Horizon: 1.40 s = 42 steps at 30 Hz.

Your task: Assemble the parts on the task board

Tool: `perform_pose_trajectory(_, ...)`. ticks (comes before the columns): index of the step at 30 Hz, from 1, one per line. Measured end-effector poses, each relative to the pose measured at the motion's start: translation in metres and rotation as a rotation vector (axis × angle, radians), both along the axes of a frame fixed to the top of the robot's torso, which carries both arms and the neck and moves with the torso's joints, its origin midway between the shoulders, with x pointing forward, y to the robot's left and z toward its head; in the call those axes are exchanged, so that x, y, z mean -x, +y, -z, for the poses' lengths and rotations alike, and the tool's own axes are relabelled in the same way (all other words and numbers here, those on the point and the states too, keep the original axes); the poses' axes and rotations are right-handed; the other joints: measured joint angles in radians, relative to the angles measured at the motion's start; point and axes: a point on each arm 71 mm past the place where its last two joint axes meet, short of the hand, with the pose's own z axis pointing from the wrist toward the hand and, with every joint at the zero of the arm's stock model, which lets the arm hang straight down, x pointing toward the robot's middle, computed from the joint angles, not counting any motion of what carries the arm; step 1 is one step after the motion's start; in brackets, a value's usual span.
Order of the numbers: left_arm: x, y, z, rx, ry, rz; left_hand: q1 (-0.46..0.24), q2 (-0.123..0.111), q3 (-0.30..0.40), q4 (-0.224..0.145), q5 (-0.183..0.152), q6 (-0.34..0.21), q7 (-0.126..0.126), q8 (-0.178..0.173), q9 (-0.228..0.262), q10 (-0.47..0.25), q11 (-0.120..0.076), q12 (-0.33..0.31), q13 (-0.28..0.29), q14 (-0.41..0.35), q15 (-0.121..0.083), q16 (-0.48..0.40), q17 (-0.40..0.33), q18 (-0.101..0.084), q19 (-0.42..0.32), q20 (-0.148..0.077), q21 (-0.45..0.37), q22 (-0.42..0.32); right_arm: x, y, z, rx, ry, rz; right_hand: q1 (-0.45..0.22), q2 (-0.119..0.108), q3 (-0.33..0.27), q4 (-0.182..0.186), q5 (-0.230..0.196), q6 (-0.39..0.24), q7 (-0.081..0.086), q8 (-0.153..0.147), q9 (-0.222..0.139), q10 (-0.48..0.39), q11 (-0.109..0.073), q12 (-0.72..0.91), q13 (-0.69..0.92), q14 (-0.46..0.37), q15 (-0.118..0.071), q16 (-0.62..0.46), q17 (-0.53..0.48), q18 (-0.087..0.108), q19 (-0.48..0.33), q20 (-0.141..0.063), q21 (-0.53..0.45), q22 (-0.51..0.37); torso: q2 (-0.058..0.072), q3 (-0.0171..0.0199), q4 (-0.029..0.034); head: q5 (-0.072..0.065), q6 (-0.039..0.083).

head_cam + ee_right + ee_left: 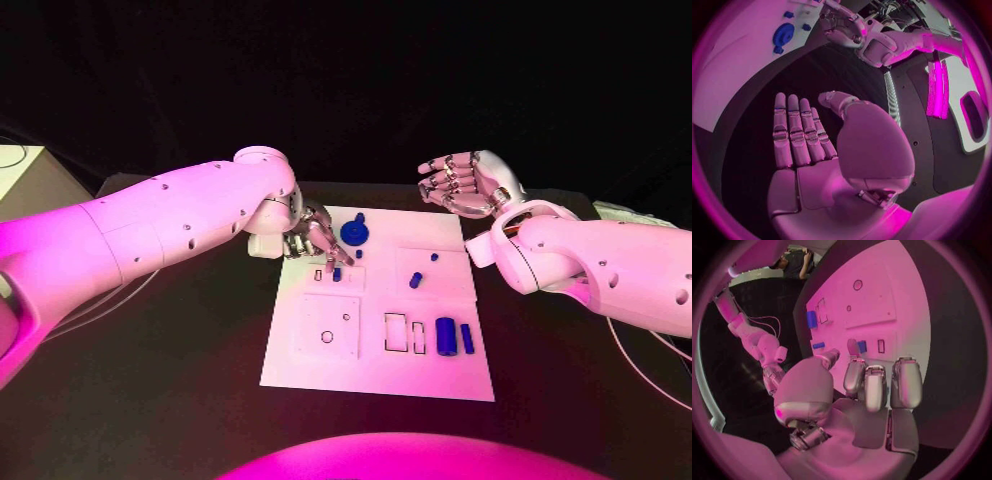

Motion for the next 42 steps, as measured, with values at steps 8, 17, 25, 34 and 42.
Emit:
perform_pose_trajectory(8,0.004,0.016,-0.025,0.092,-0.035,-0.045,0.175,-0.044,0.134,-0.108,0.0,-0.172,0.086,-0.119,-0.071,-0.318,0.076,-0.423,-0.463,0.002,0.064,-0.121,0.0,0.023,-0.086,0.047,-0.099,-0.083,-0.001,-0.004,0.001,0.003,0.002,0.007,-0.003,0.003,0.003,-0.008,0.0,0.0,0.0,0.0,0.0,0.0,0.0,0.0,0.0,0.0,0.0,0.0,-0.002,0.0,0.0,0.0,0.0,-0.005,0.0,0.0005,-0.0003,-0.008,0.015)
perform_pose_trajectory(17,-0.012,0.045,-0.05,0.162,-0.151,-0.189,0.138,-0.045,0.161,-0.06,0.0,-0.252,0.118,-0.176,-0.142,-0.33,0.107,-0.453,-0.537,0.002,0.088,-0.119,0.001,0.023,-0.079,0.075,-0.102,-0.079,-0.002,-0.008,0.002,0.001,0.007,0.014,-0.003,0.003,0.003,-0.008,0.0,0.0,0.0,-0.004,0.0,0.0,0.0,0.0,0.0,0.0,0.0,0.0,-0.003,0.0,0.0,0.0,0.0,-0.006,0.002,-0.0001,-0.0003,-0.013,0.028)
perform_pose_trajectory(25,-0.028,0.054,-0.056,0.166,-0.259,-0.274,0.105,-0.06,0.112,0.01,0.0,-0.246,0.1,-0.021,-0.085,-0.311,0.095,-0.403,-0.543,0.004,0.085,-0.088,0.001,0.023,-0.051,0.064,-0.068,-0.038,-0.001,-0.011,0.002,-0.006,0.014,0.017,-0.003,0.003,0.003,-0.008,0.0,0.0,0.0,-0.004,0.0,0.0,0.0,0.0,0.0,0.0,0.0,0.0,-0.004,0.0,0.0,0.0,0.0,-0.008,0.008,-0.0039,-0.0026,-0.005,0.041)
perform_pose_trajectory(34,-0.043,0.055,-0.058,0.103,-0.344,-0.287,0.103,-0.071,0.093,0.037,0.0,-0.256,0.1,0.016,-0.079,-0.302,0.086,-0.369,-0.525,0.002,0.08,-0.083,0.001,0.023,-0.047,0.06,-0.064,-0.03,0.001,-0.011,0.001,-0.012,0.017,0.015,-0.003,0.003,0.003,-0.008,0.0,0.0,-0.001,-0.004,0.0,0.0,0.0,0.0,0.0,0.0,0.0,0.0,-0.004,0.0,0.0,0.0,0.0,-0.008,0.021,-0.0096,-0.0058,0.004,0.052)
perform_pose_trajectory(42,-0.054,0.058,-0.055,0.032,-0.371,-0.28,0.103,-0.071,0.078,0.044,0.0,-0.249,0.093,0.063,-0.068,-0.293,0.084,-0.345,-0.51,0.006,0.077,-0.08,0.001,0.023,-0.047,0.06,-0.064,-0.028,0.002,-0.011,-0.002,-0.022,0.012,0.012,-0.006,-0.001,0.0,-0.011,0.0,0.0,-0.001,-0.004,0.0,0.0,0.0,0.0,0.0,0.0,0.0,0.0,-0.009,0.0,0.0,0.0,0.0,-0.017,0.035,-0.0127,-0.0089,0.013,0.062)
